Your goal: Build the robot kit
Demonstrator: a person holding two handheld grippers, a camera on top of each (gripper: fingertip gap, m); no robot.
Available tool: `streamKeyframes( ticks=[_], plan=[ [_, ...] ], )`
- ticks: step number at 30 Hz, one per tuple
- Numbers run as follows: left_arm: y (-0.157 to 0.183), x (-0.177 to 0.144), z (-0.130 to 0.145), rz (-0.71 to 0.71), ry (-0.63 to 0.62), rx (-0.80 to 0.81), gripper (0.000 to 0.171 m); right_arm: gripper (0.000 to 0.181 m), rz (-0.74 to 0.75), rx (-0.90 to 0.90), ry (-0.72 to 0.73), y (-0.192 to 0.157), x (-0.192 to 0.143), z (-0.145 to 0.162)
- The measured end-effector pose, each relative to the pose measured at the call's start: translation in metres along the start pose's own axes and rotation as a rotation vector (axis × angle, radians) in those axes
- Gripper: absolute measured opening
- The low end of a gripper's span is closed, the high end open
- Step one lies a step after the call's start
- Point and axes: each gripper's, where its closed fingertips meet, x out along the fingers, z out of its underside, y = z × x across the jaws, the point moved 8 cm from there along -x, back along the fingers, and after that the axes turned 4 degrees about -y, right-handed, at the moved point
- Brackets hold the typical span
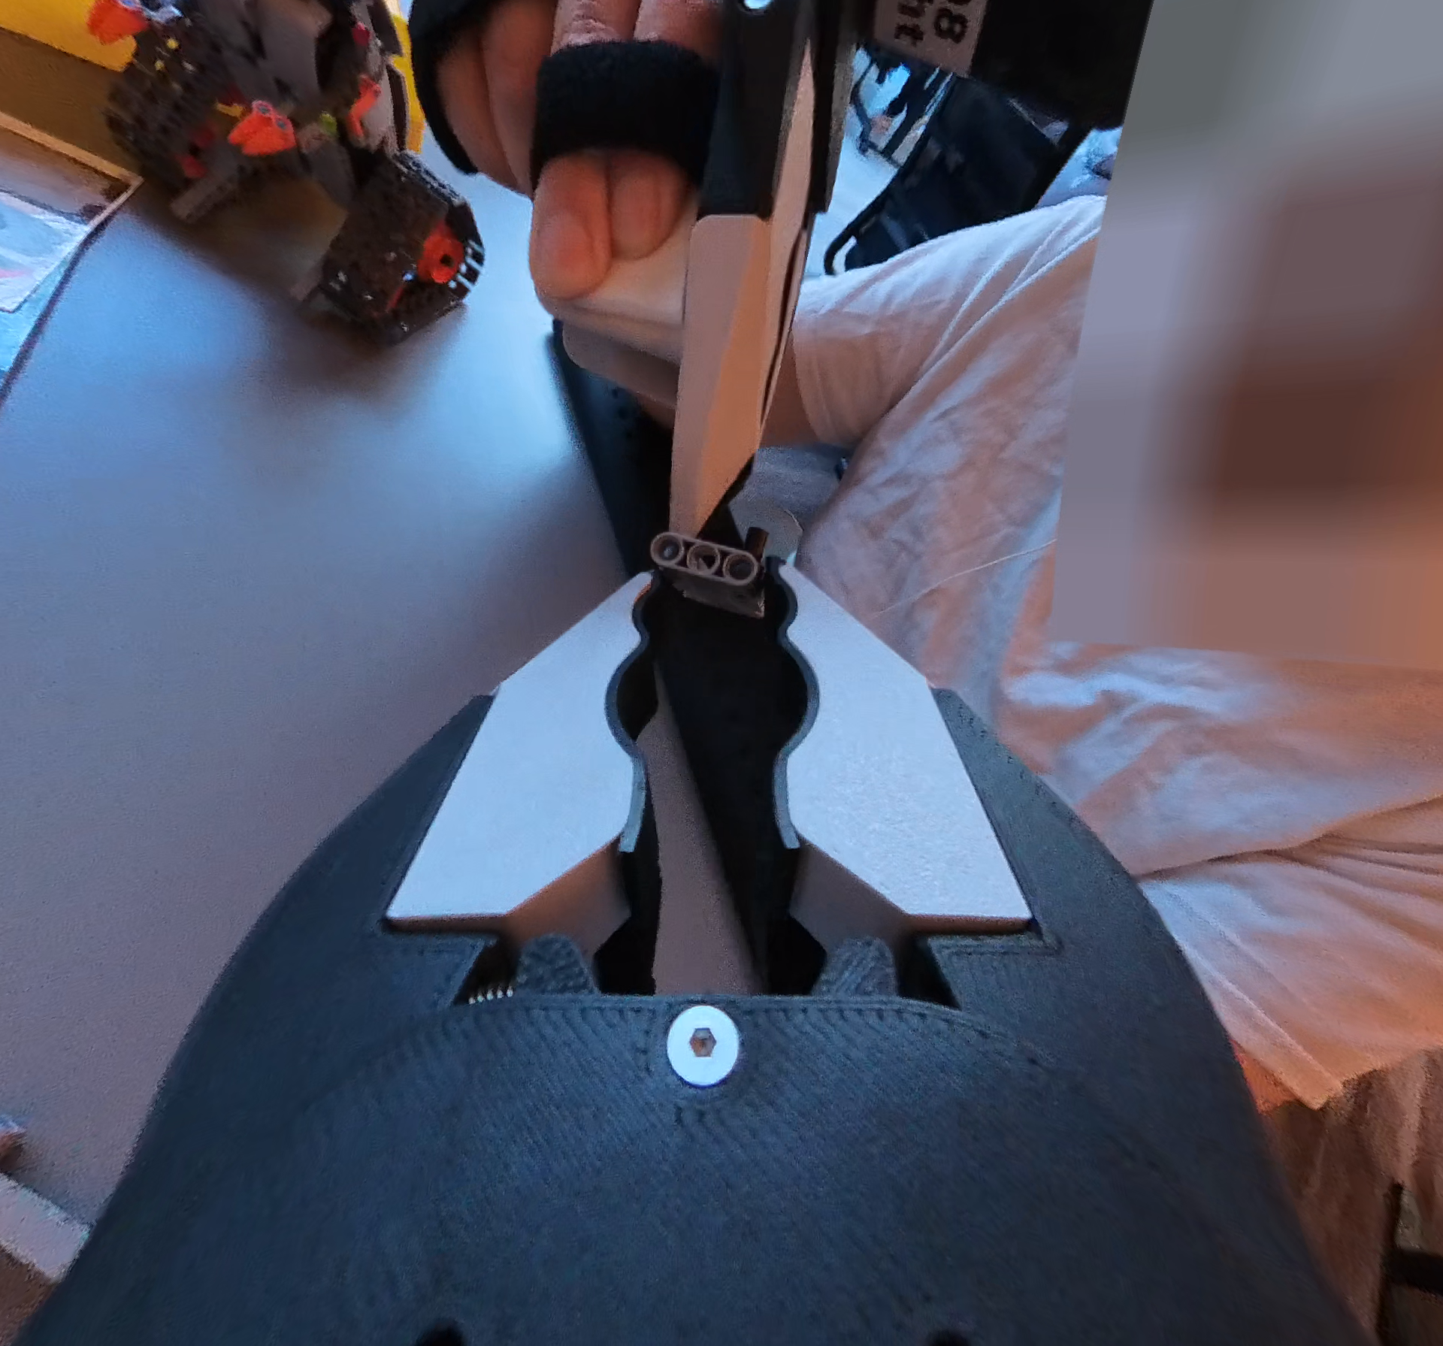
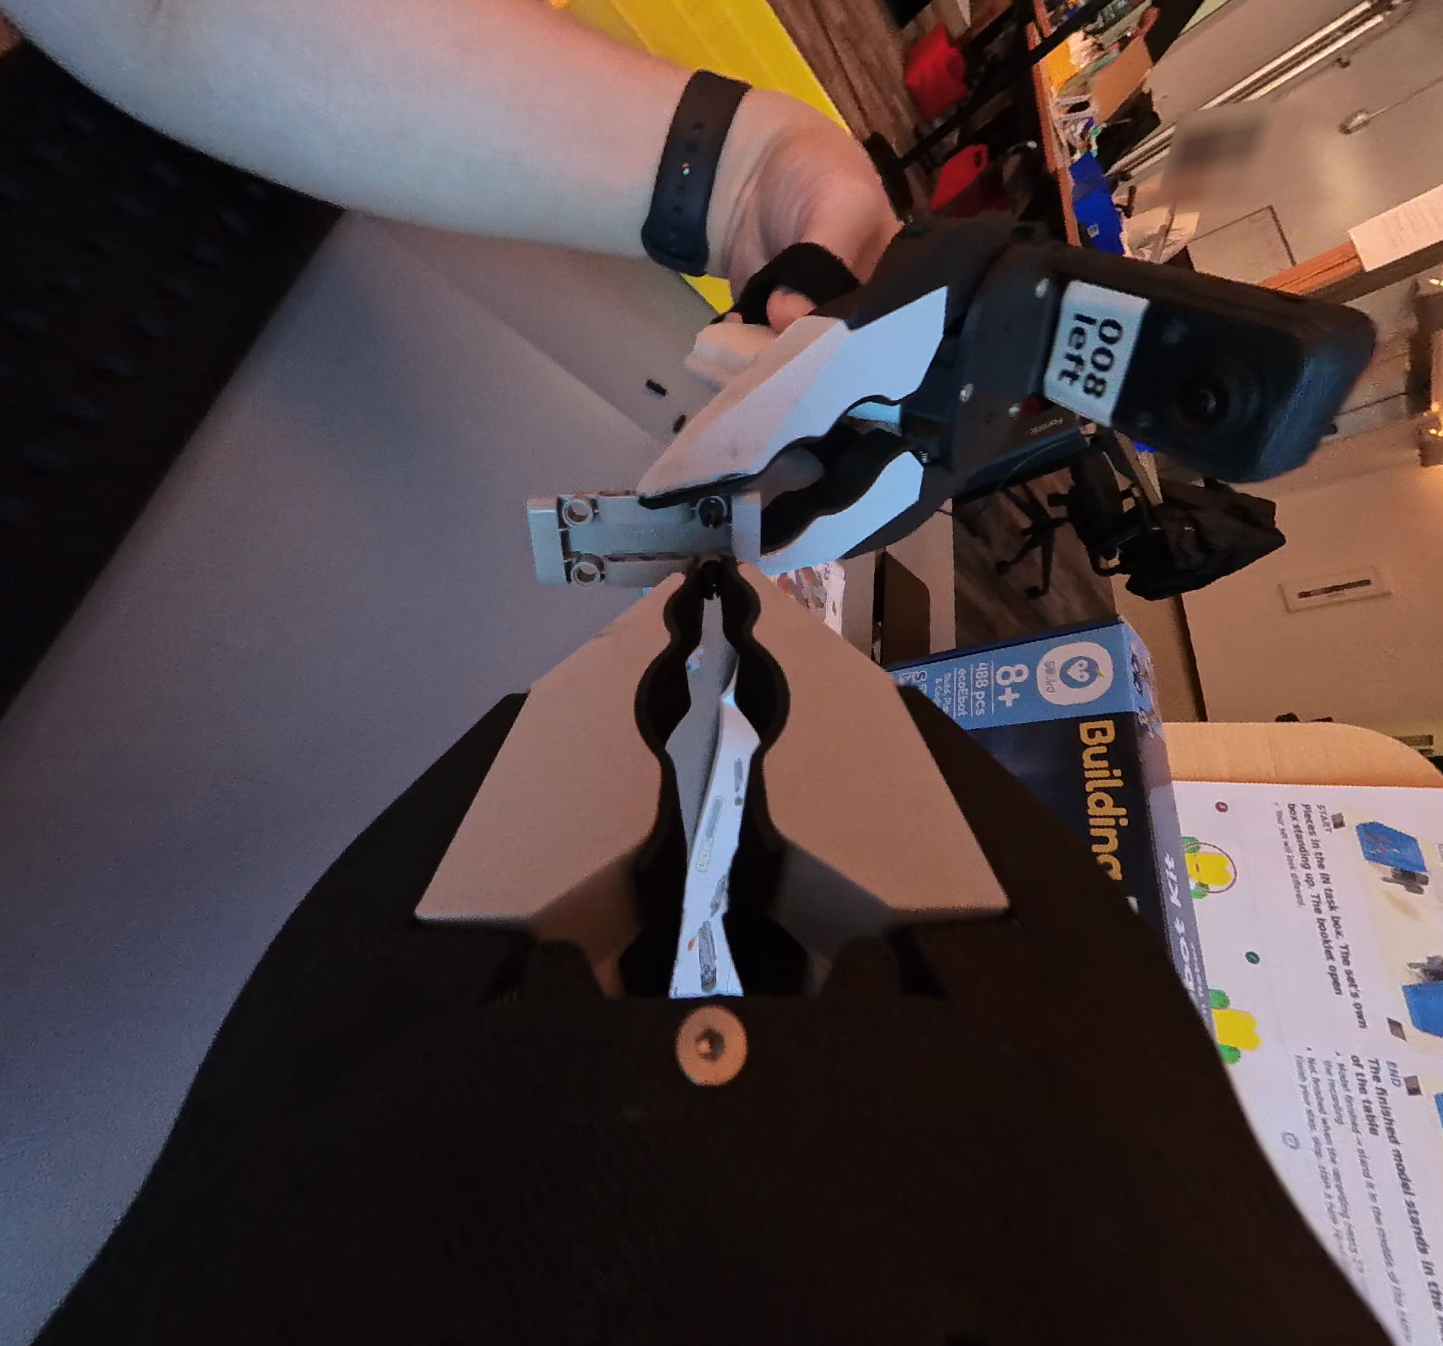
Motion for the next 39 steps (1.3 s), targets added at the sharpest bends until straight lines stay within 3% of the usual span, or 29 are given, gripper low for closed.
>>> streamKeyframes(
  ticks=[5,8,10,13,16,18,23,27,39],
  plan=[
    [-0.004,-0.006,-0.003,0.010,0.081,-0.038,0.023,0.007,0.039,0.054,0.017,0.009,-0.003,0.005],
    [0.002,-0.011,-0.002,0.026,0.099,-0.019,0.023,0.025,0.051,0.163,0.157,0.019,-0.016,0.008],
    [0.011,-0.010,0.000,0.030,0.061,0.054,0.022,0.030,-0.051,0.343,0.341,0.026,-0.025,0.013],
    [0.028,-0.003,0.001,0.076,0.022,0.206,0.022,0.042,-0.335,0.592,0.642,0.028,-0.025,0.015],
    [0.039,0.007,0.005,0.116,-0.050,0.280,0.022,0.051,-0.479,0.549,0.700,0.014,-0.009,0.013],
    [0.042,0.013,0.007,0.139,-0.087,0.301,0.022,0.046,-0.596,0.523,0.758,0.003,-0.005,0.005],
    [0.040,0.023,0.008,0.173,-0.127,0.298,0.023,0.044,-0.650,0.526,0.667,-0.005,0.009,-0.001],
    [0.034,0.028,0.009,0.195,-0.167,0.251,0.023,0.023,-0.689,0.496,0.599,-0.011,0.013,-0.002],
    [0.030,0.033,0.012,0.191,-0.236,0.240,0.022,0.021,-0.698,0.395,0.509,-0.022,0.015,-0.004]
  ],
)
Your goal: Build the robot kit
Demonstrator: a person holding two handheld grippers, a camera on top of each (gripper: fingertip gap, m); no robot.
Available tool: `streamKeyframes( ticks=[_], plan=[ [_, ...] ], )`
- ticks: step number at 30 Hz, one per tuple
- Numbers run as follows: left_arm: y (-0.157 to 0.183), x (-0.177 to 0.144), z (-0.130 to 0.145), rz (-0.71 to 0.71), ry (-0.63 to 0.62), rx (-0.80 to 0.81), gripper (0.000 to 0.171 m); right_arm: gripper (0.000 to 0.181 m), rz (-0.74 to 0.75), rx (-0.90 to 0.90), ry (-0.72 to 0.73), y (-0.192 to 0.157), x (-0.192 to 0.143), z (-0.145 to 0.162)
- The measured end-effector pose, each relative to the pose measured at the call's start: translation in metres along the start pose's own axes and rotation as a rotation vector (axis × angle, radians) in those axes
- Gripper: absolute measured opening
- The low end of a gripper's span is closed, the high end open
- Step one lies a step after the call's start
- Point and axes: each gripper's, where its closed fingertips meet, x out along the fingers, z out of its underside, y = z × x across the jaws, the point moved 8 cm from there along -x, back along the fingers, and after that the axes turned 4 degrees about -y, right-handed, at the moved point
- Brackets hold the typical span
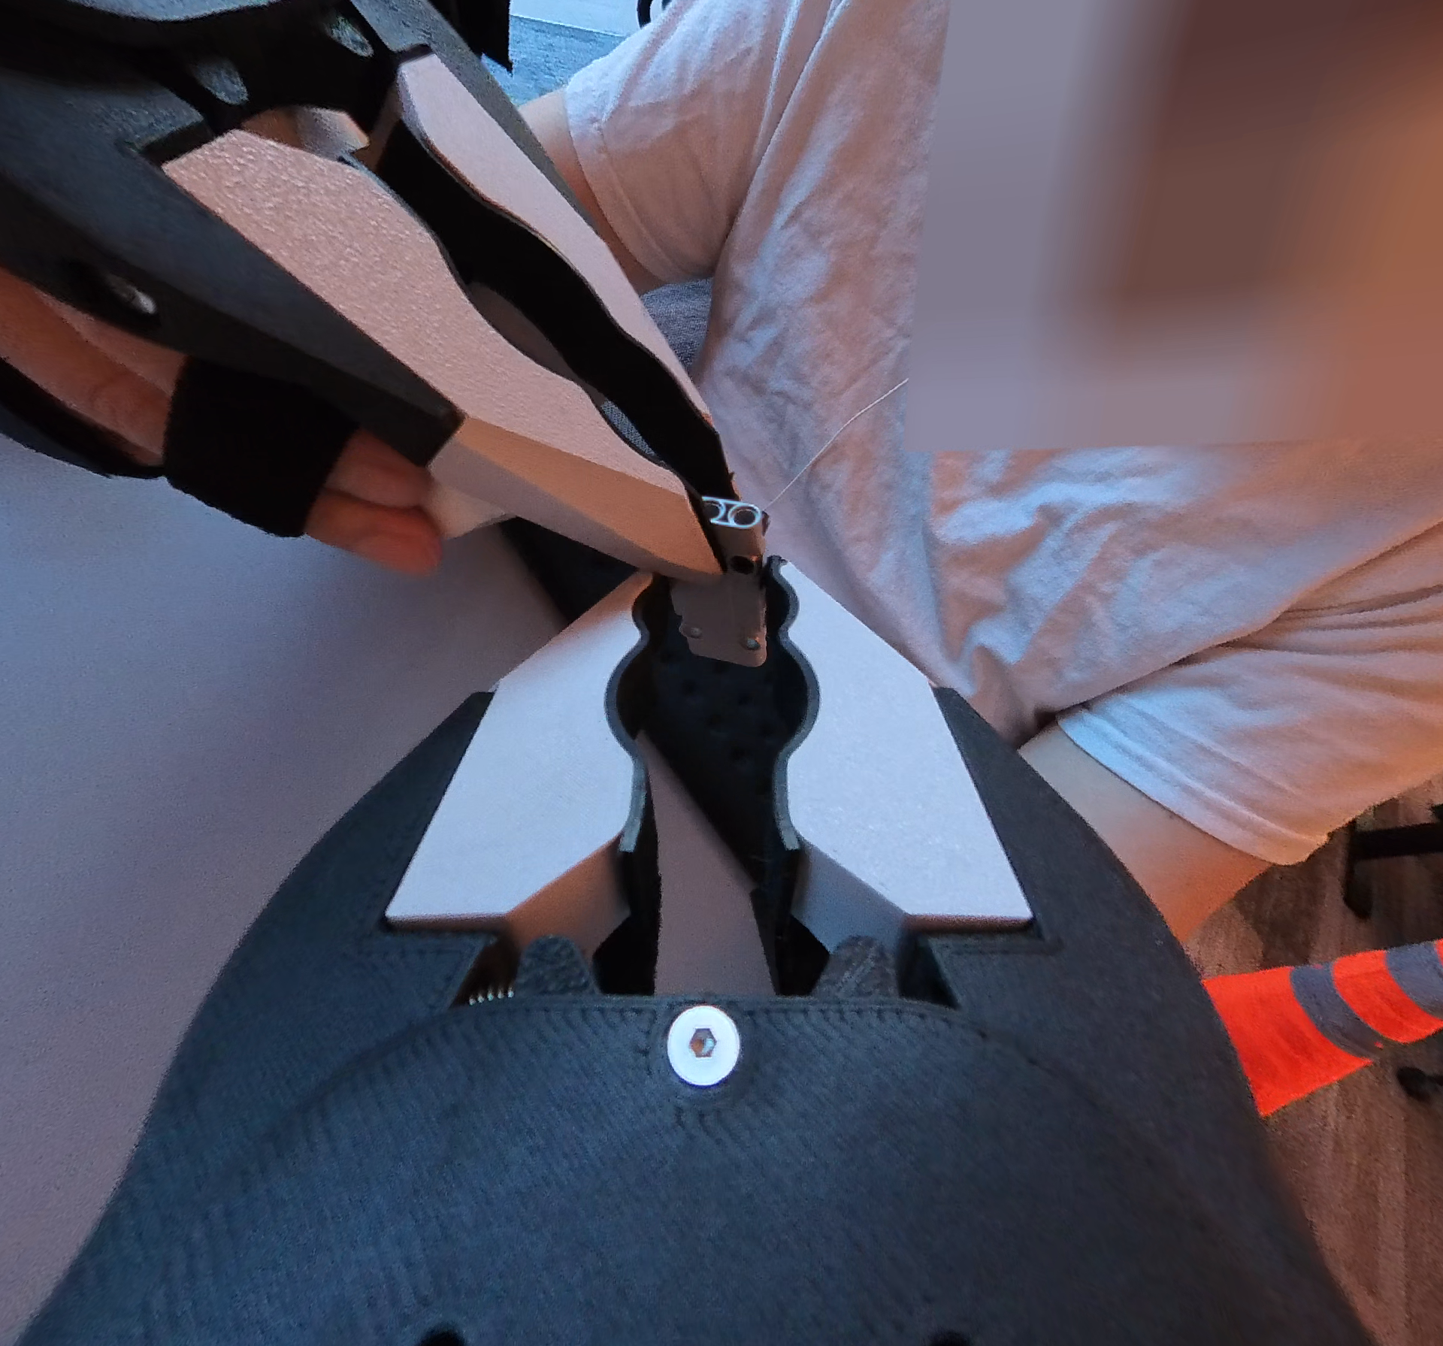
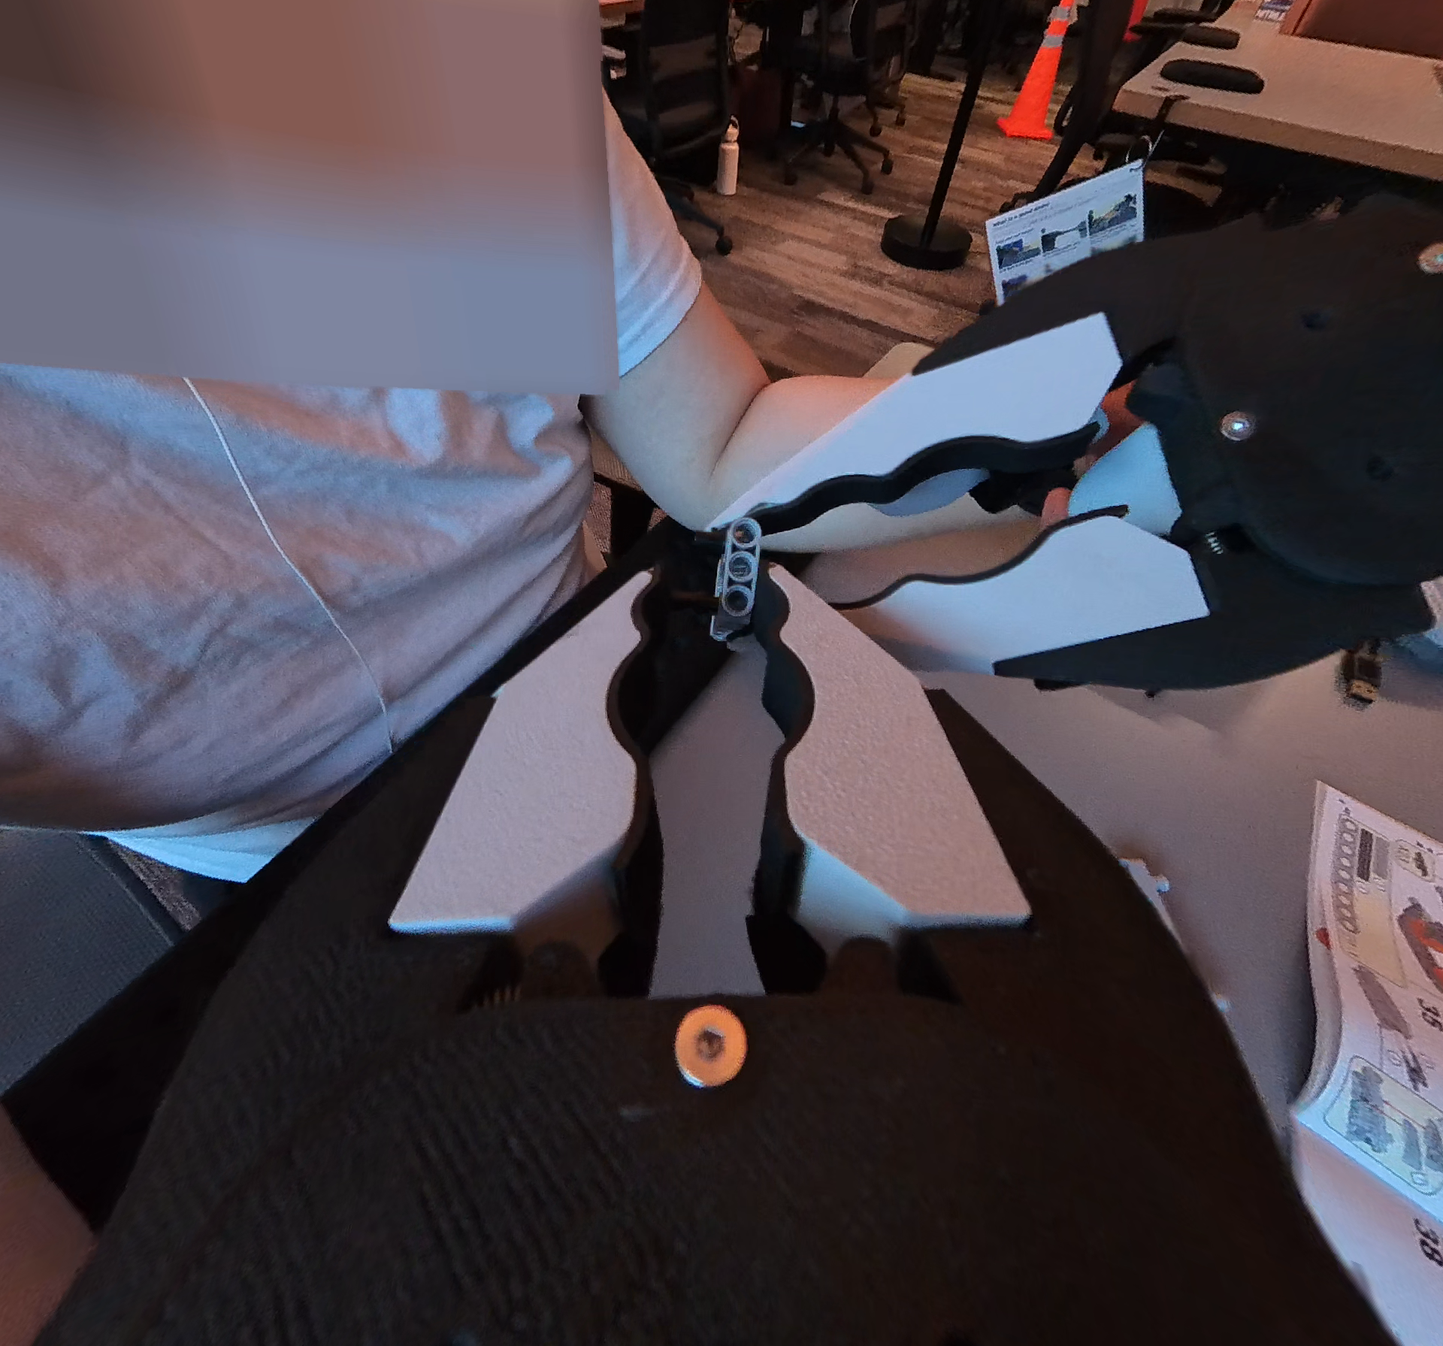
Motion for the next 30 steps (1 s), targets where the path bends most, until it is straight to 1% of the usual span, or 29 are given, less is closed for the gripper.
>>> streamKeyframes(
  ticks=[6,14,17,20,25,26,30],
  plan=[
    [0.0006,-0.0061,-0.0031,-0.044,0.040,0.022,0.022,0.017,0.064,-0.091,0.006,0.0001,-0.0067,-0.0031],
    [-0.0002,-0.0065,-0.0045,-0.044,0.043,0.035,0.022,0.016,0.093,-0.161,-0.008,-0.0010,-0.0079,-0.0039],
    [-0.0002,-0.0072,-0.0034,-0.050,0.041,0.035,0.022,0.016,0.095,-0.153,-0.011,0.0004,-0.0073,-0.0027],
    [0.0008,-0.0099,-0.0020,-0.051,0.056,0.034,0.022,0.016,0.087,-0.095,0.013,0.0026,-0.0073,-0.0034],
    [0.0029,-0.0093,-0.0039,-0.030,0.071,0.048,0.023,0.019,0.105,-0.144,-0.001,-0.0018,-0.0083,-0.0046],
    [0.0029,-0.0092,-0.0042,-0.029,0.073,0.050,0.023,0.017,0.110,-0.142,0.001,-0.0015,-0.0086,-0.0059],
    [0.0030,-0.0096,-0.0035,-0.034,0.071,0.051,0.023,0.017,0.103,-0.112,-0.007,-0.0004,-0.0077,-0.0058]
  ],
)
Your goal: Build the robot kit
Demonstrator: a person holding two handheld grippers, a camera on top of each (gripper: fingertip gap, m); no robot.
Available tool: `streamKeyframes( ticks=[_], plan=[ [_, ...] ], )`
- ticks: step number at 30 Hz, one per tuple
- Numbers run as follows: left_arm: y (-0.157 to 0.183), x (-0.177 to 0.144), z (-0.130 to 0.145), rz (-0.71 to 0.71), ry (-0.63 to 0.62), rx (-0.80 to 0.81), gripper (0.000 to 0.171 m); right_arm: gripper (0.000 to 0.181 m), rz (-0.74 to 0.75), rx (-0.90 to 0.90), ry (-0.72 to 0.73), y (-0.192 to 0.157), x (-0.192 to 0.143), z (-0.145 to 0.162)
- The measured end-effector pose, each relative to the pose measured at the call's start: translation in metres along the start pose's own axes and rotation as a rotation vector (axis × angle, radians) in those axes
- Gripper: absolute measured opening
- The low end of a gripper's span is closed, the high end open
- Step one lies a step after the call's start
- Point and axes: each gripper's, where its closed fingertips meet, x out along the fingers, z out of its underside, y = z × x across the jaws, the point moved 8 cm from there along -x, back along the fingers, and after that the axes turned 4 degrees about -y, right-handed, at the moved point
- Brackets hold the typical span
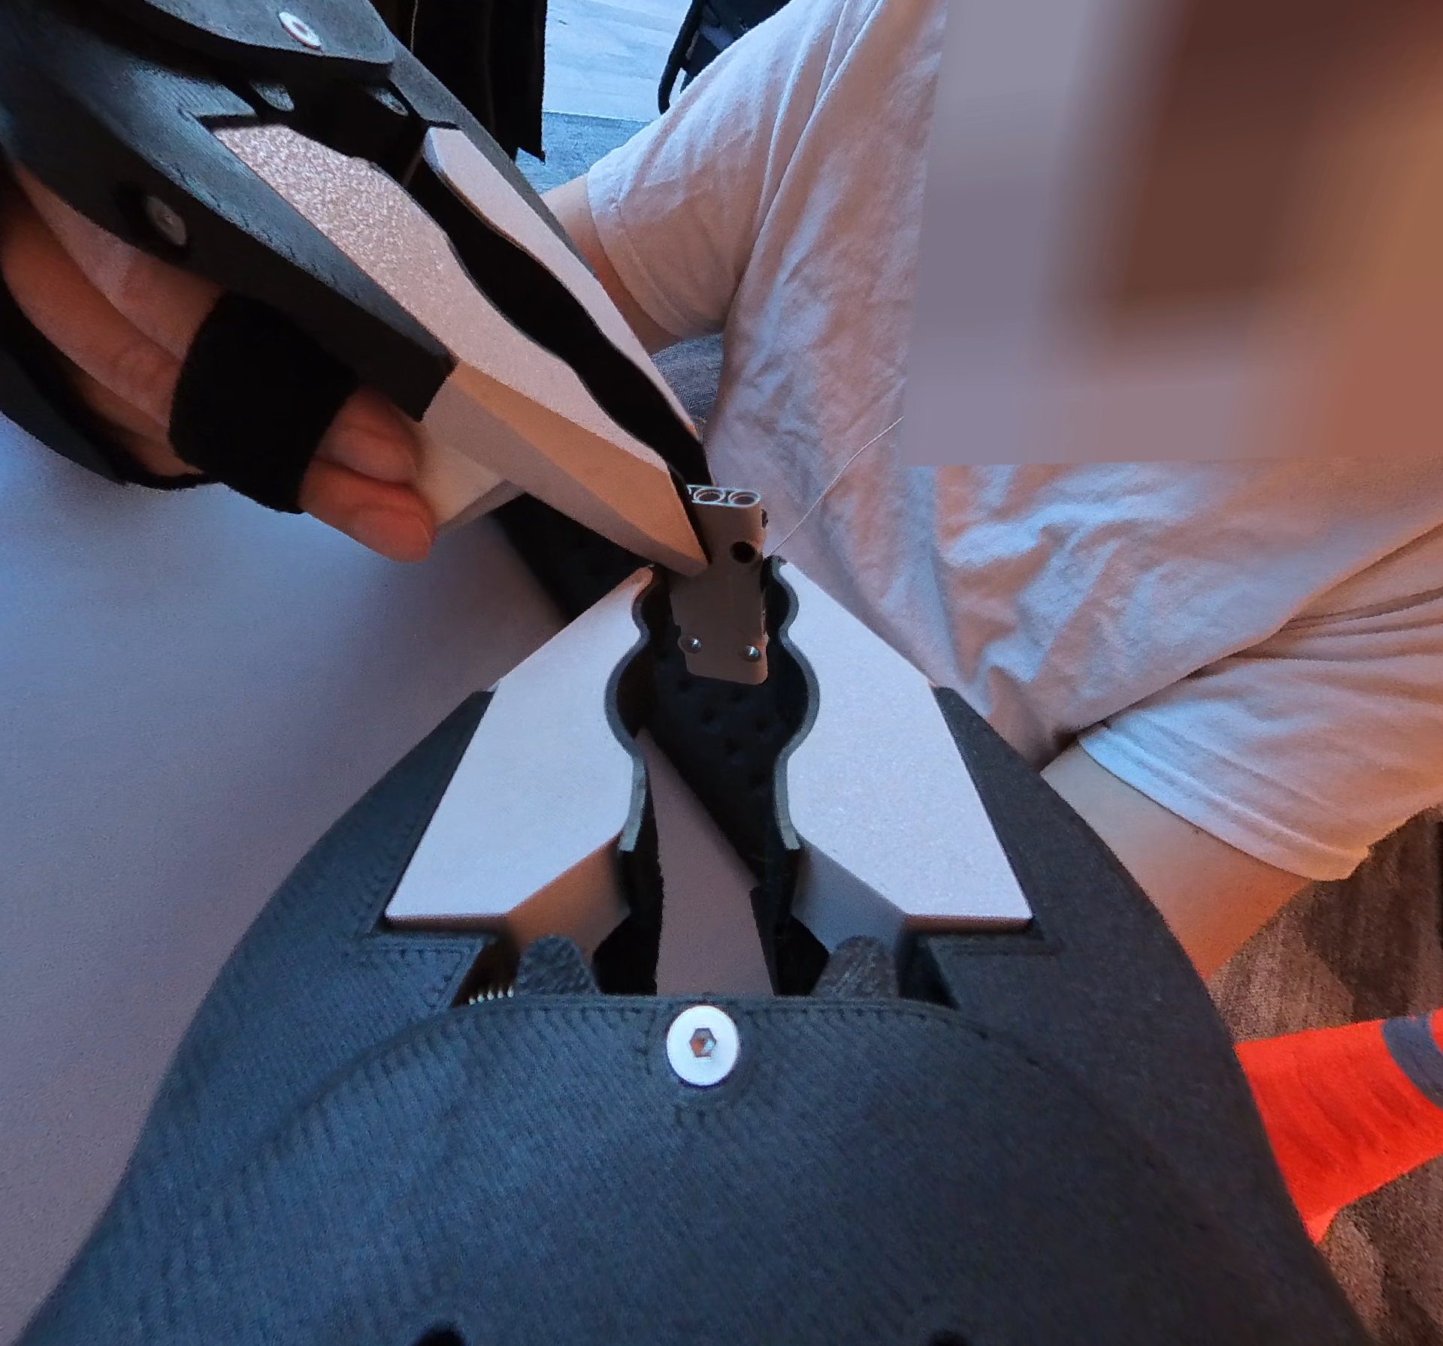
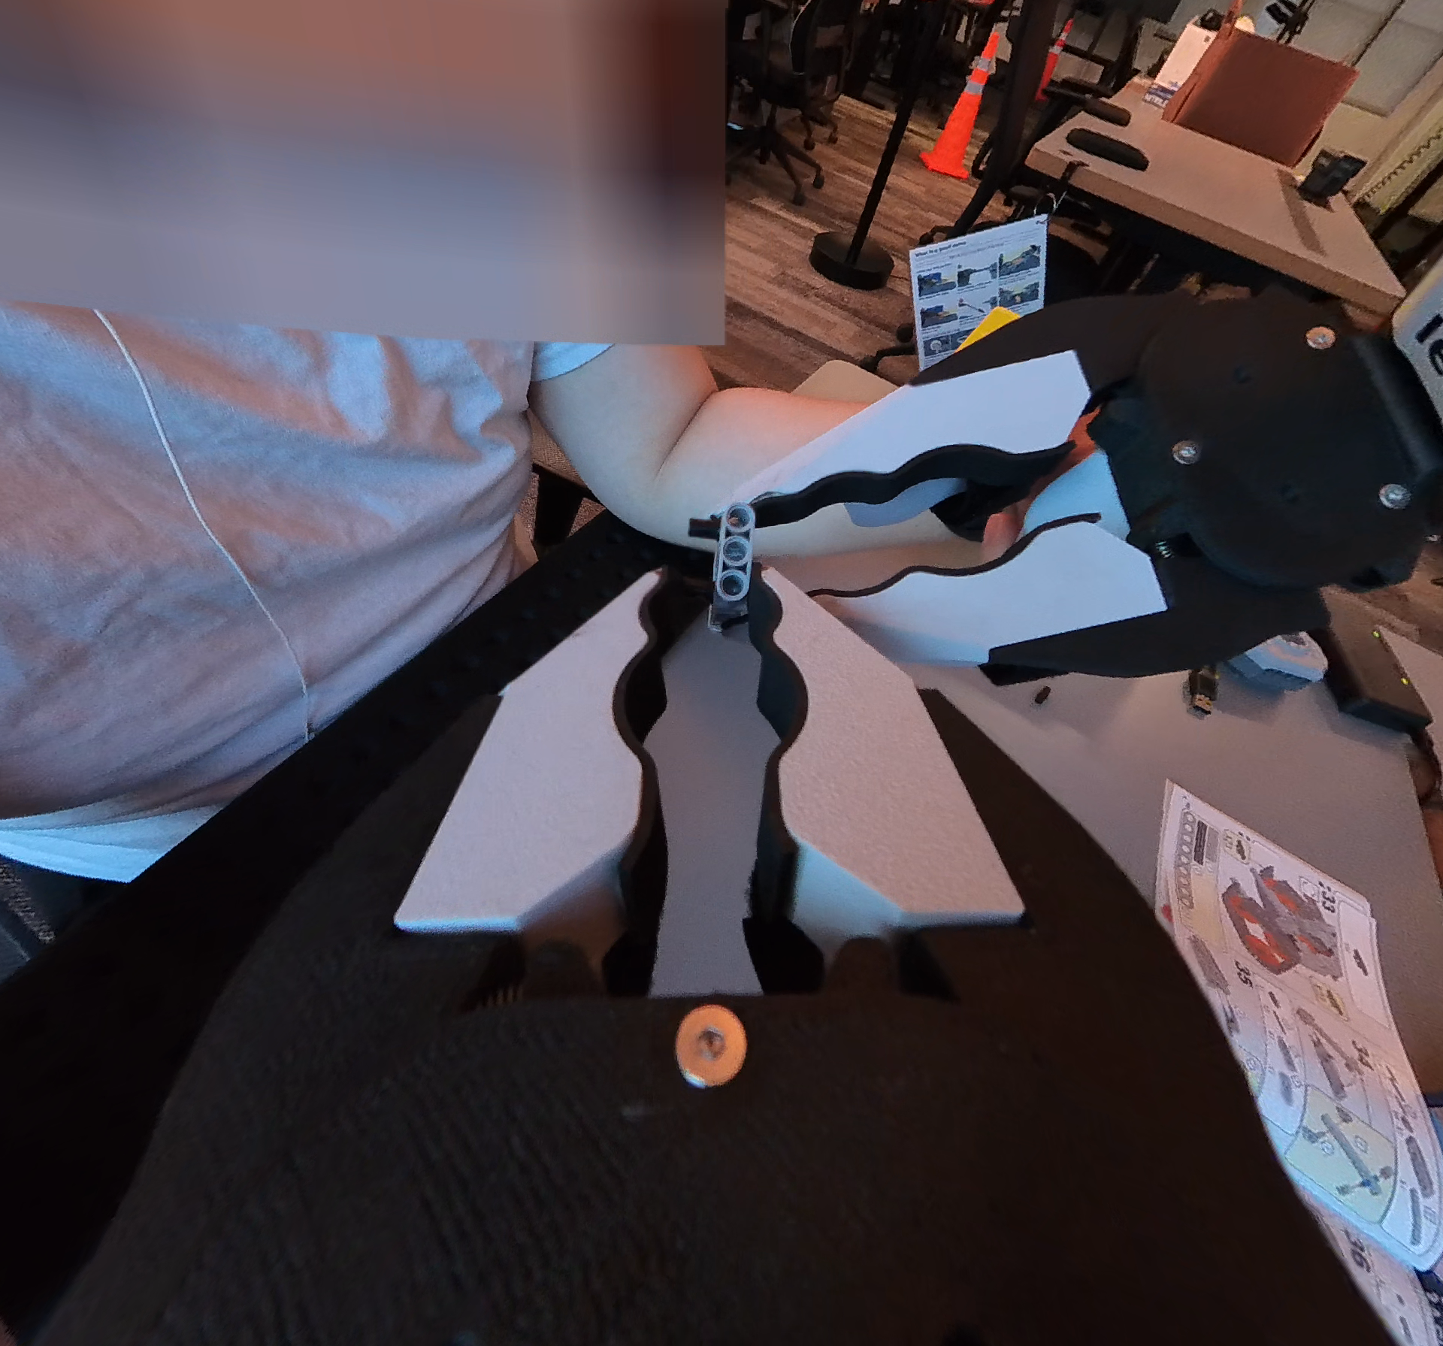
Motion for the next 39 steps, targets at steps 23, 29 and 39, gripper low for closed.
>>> streamKeyframes(
  ticks=[23,29,39],
  plan=[
    [-0.003,-0.001,0.003,0.008,0.001,-0.037,0.022,0.040,0.006,0.013,-0.009,0.001,0.006,-0.003],
    [-0.004,0.002,0.003,0.011,-0.018,-0.041,0.022,0.016,0.007,0.034,-0.046,0.002,0.012,-0.007],
    [-0.008,-0.001,0.007,0.037,0.000,-0.048,0.023,0.016,-0.013,0.068,-0.005,0.008,0.011,-0.002]
  ],
)
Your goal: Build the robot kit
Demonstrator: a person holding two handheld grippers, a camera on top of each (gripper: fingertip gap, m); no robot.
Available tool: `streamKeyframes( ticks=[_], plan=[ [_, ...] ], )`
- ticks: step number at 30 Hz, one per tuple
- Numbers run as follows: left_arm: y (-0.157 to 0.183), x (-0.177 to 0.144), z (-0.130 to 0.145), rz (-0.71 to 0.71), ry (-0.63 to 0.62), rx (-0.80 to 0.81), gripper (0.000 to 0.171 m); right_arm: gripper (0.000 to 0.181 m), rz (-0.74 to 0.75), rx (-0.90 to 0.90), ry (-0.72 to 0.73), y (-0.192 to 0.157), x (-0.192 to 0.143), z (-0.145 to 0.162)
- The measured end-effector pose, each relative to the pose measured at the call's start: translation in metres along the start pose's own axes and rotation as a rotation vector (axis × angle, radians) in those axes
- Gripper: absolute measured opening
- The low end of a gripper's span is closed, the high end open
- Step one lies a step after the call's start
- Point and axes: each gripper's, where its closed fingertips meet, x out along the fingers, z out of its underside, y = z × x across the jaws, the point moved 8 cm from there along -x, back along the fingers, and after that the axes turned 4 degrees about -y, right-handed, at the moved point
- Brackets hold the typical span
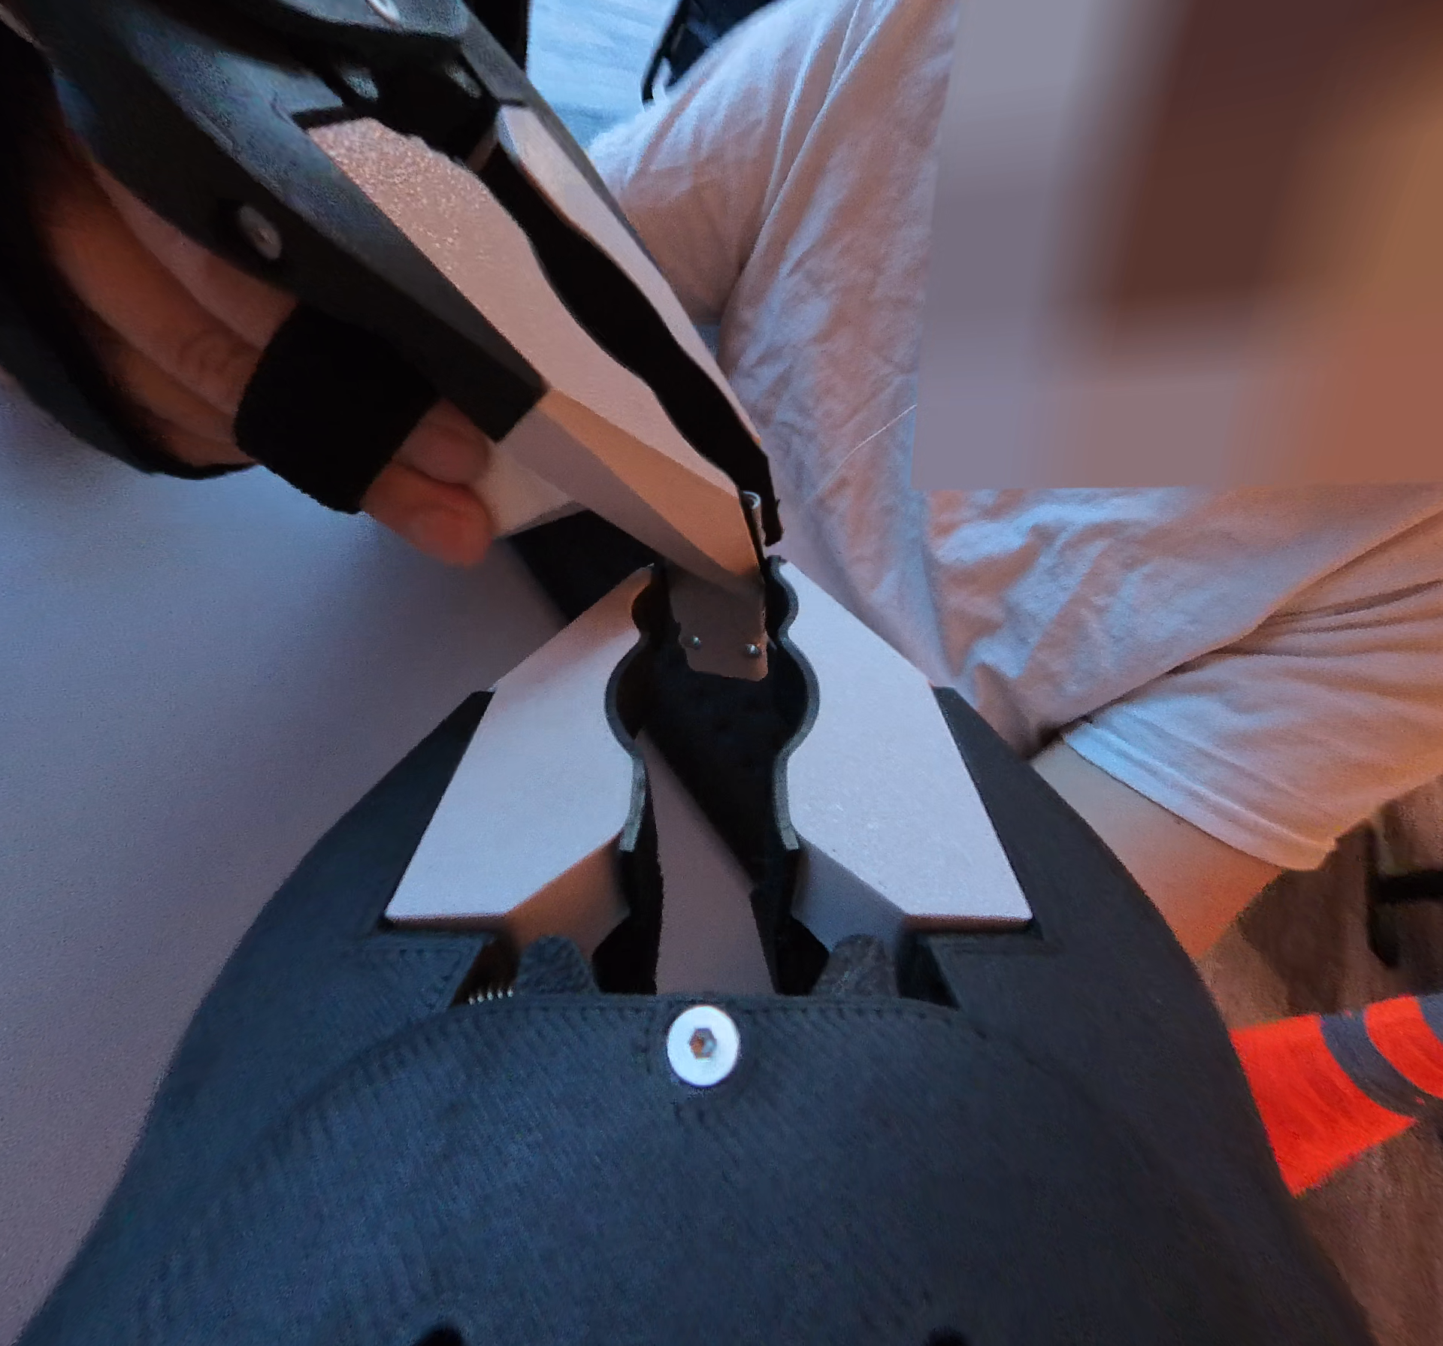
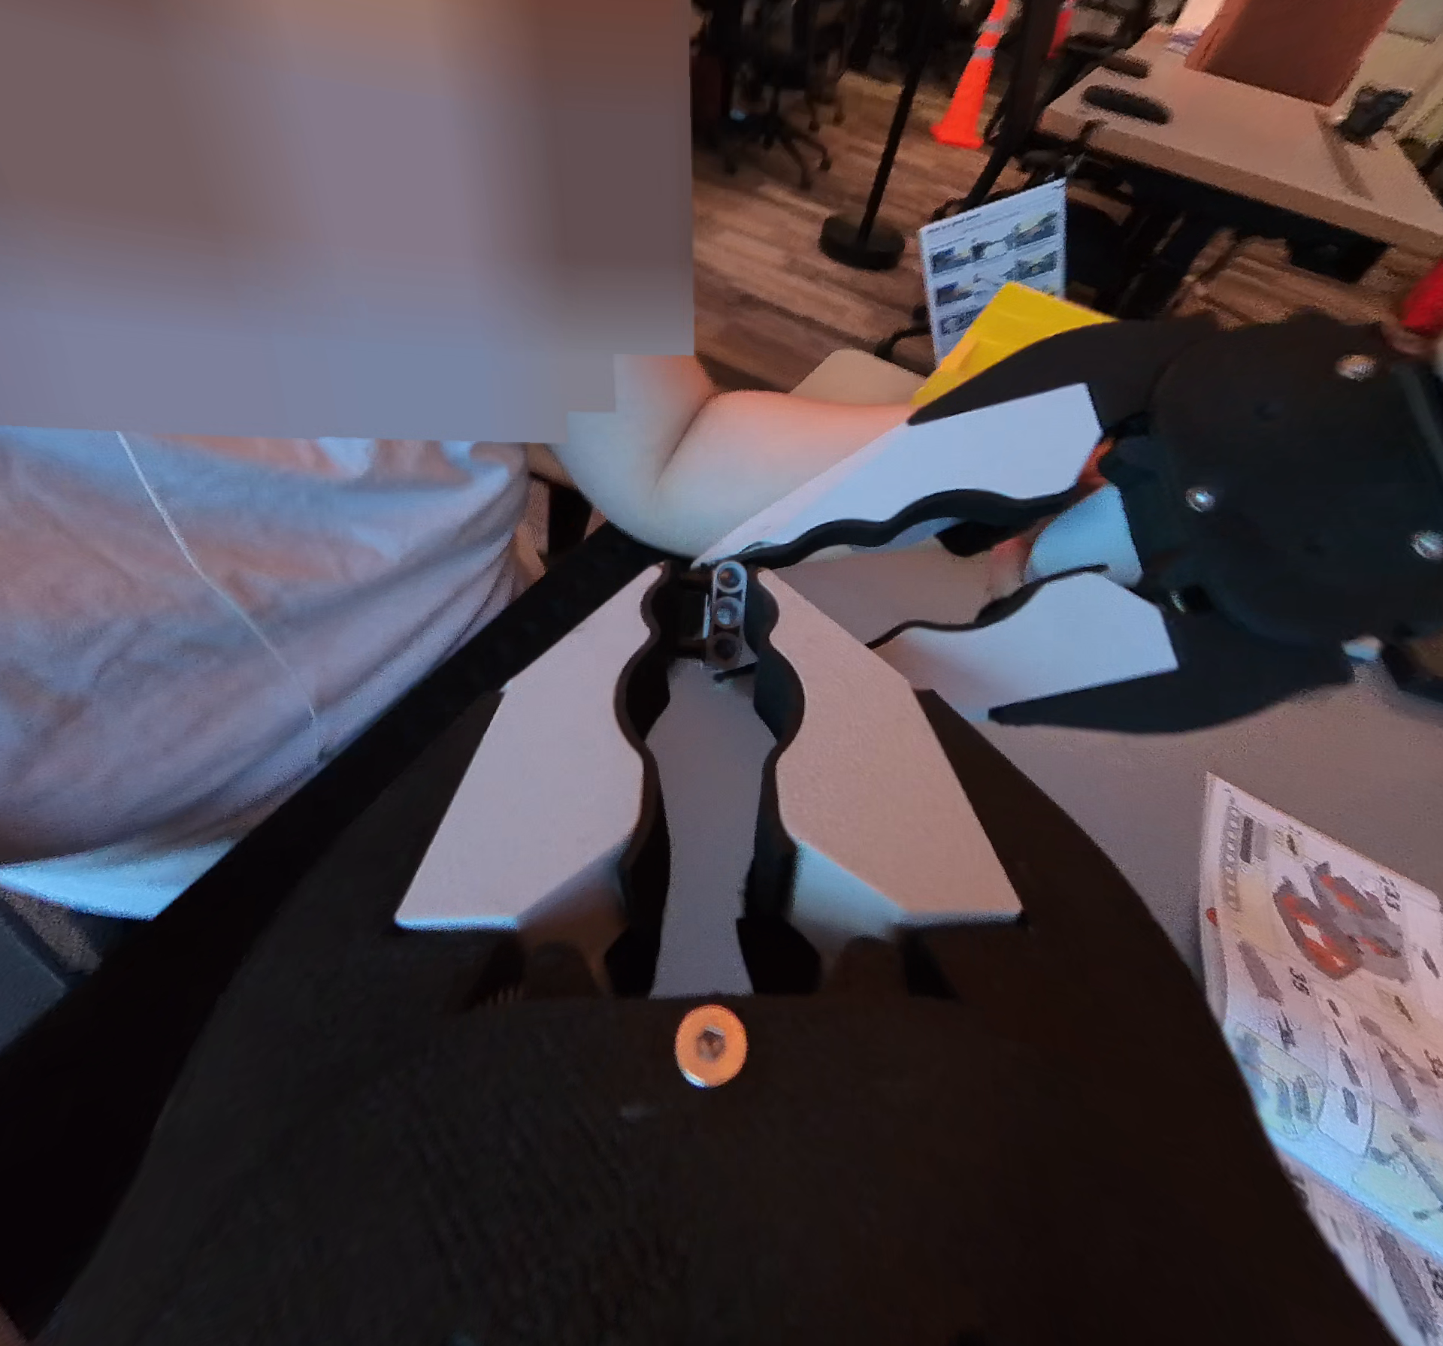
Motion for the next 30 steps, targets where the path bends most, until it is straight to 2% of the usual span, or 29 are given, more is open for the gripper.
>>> streamKeyframes(
  ticks=[1,2,3,5,7,10,13,16,22,27,30],
  plan=[
    [-0.001,-0.007,0.001,-0.012,0.048,0.007,0.023,0.022,0.058,0.010,0.041,0.006,-0.005,-0.001],
    [-0.001,-0.015,0.002,-0.011,0.103,0.019,0.023,0.043,0.150,-0.002,0.100,0.013,-0.013,-0.002],
    [-0.003,-0.024,0.004,-0.008,0.168,0.035,0.022,0.051,0.225,-0.015,0.170,0.019,-0.023,-0.002],
    [-0.005,-0.040,0.009,0.053,0.310,0.057,0.022,0.040,0.310,0.008,0.278,0.029,-0.041,0.005],
    [-0.009,-0.046,0.018,0.158,0.392,0.038,0.023,0.032,0.302,0.096,0.326,0.037,-0.051,0.017],
    [-0.027,-0.041,0.027,0.230,0.397,-0.077,0.022,0.031,0.195,0.253,0.386,0.045,-0.051,0.026],
    [-0.041,-0.032,0.031,0.281,0.380,-0.157,0.023,0.029,0.086,0.283,0.319,0.042,-0.037,0.033],
    [-0.047,-0.025,0.034,0.332,0.372,-0.189,0.023,0.021,0.046,0.271,0.223,0.038,-0.025,0.038],
    [-0.055,-0.020,0.039,0.347,0.357,-0.265,0.023,0.017,0.023,0.305,0.173,0.039,-0.025,0.046],
    [-0.053,-0.044,0.041,0.218,0.458,-0.255,0.022,0.016,0.089,0.378,0.309,0.053,-0.036,0.047],
    [-0.050,-0.060,0.050,0.055,0.443,-0.311,0.035,0.016,0.168,0.416,0.369,0.062,-0.042,0.049]
  ],
)
